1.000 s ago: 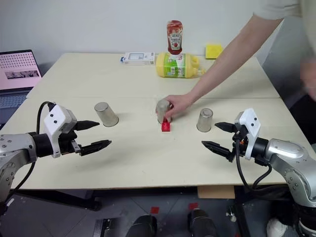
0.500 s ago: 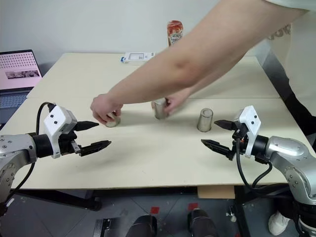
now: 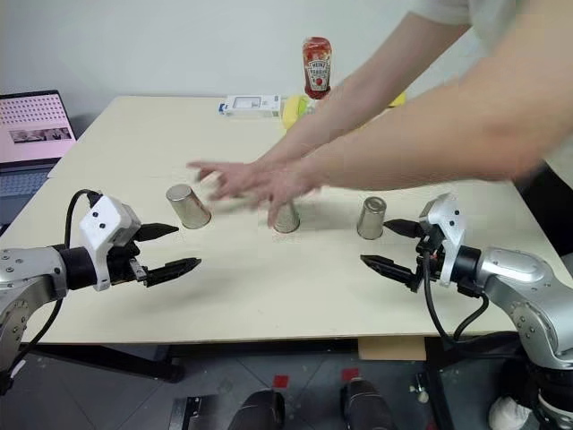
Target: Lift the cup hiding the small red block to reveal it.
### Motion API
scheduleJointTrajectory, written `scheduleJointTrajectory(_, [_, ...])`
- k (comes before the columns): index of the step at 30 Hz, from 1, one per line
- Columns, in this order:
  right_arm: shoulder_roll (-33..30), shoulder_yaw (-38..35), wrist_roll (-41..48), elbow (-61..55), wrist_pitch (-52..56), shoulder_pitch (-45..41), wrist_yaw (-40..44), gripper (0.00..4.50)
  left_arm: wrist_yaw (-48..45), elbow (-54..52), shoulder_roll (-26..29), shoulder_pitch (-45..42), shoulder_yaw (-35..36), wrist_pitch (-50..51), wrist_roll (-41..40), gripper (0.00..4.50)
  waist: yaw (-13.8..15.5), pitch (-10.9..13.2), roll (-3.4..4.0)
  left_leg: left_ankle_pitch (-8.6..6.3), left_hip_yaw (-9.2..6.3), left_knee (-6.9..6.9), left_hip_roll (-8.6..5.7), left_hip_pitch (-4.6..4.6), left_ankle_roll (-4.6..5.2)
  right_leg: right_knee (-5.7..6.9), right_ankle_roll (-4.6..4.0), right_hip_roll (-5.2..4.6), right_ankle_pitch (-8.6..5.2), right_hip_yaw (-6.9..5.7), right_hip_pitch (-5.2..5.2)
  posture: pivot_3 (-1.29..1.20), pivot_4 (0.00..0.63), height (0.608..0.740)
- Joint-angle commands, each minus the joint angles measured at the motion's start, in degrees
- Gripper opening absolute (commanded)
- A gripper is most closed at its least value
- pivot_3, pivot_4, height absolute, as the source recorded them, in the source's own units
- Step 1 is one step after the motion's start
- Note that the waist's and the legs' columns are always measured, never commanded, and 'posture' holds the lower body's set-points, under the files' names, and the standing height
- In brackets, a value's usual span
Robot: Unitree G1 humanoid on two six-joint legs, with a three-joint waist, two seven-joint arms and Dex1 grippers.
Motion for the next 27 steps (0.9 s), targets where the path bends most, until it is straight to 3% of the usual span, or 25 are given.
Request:
scheduleJointTrajectory(1, [0.7,0.3,0.5,-1.5,-0.4,-2.1,-0.3,4.50,2.1,0.5,-1.3,-1.7,3.2,-0.4,-0.8,4.46,0.0,0.0,0.00,0.00,0.00,0.00,0.00,0.00,0.00,0.00,0.00,0.00,0.00,0.00,0.00,0.00,0.150,0.740])
scheduleJointTrajectory(7, [4.1,1.5,4.5,-2.9,3.0,-5.8,-2.4,4.50,7.8,9.5,-2.8,-6.8,5.2,0.5,0.7,4.46,0.0,0.0,0.00,0.00,-0.03,0.00,0.02,0.03,0.00,0.04,0.00,0.02,0.00,-0.03,0.01,0.00,0.150,0.740])
scheduleJointTrajectory(14, [6.7,5.6,5.3,-4.4,8.0,-10.6,-5.8,4.50,10.9,13.2,-3.0,-7.8,3.5,1.6,2.9,4.46,0.0,0.0,-0.01,0.00,-0.03,0.01,0.00,-0.09,0.00,-0.01,0.00,0.00,0.01,-0.02,-0.04,0.00,0.150,0.740])
scheduleJointTrajectory(18, [8.4,7.0,6.1,-4.3,9.2,-13.3,-6.6,4.50,14.4,19.1,-5.9,-12.7,1.2,0.0,5.2,4.46,0.1,0.0,0.00,0.00,-0.09,0.01,-0.01,-0.08,0.00,0.02,0.00,0.00,0.01,-0.09,-0.05,0.00,0.150,0.740])
scheduleJointTrajectory(27, [9.6,8.4,6.7,-4.6,11.4,-17.3,-6.8,4.50,13.1,33.0,-10.0,-24.4,-7.2,-6.2,11.4,4.46,0.1,-0.1,-0.10,0.00,-0.13,0.05,-0.04,-0.12,0.00,0.02,0.01,-0.02,0.02,-0.12,-0.02,0.00,0.150,0.740])
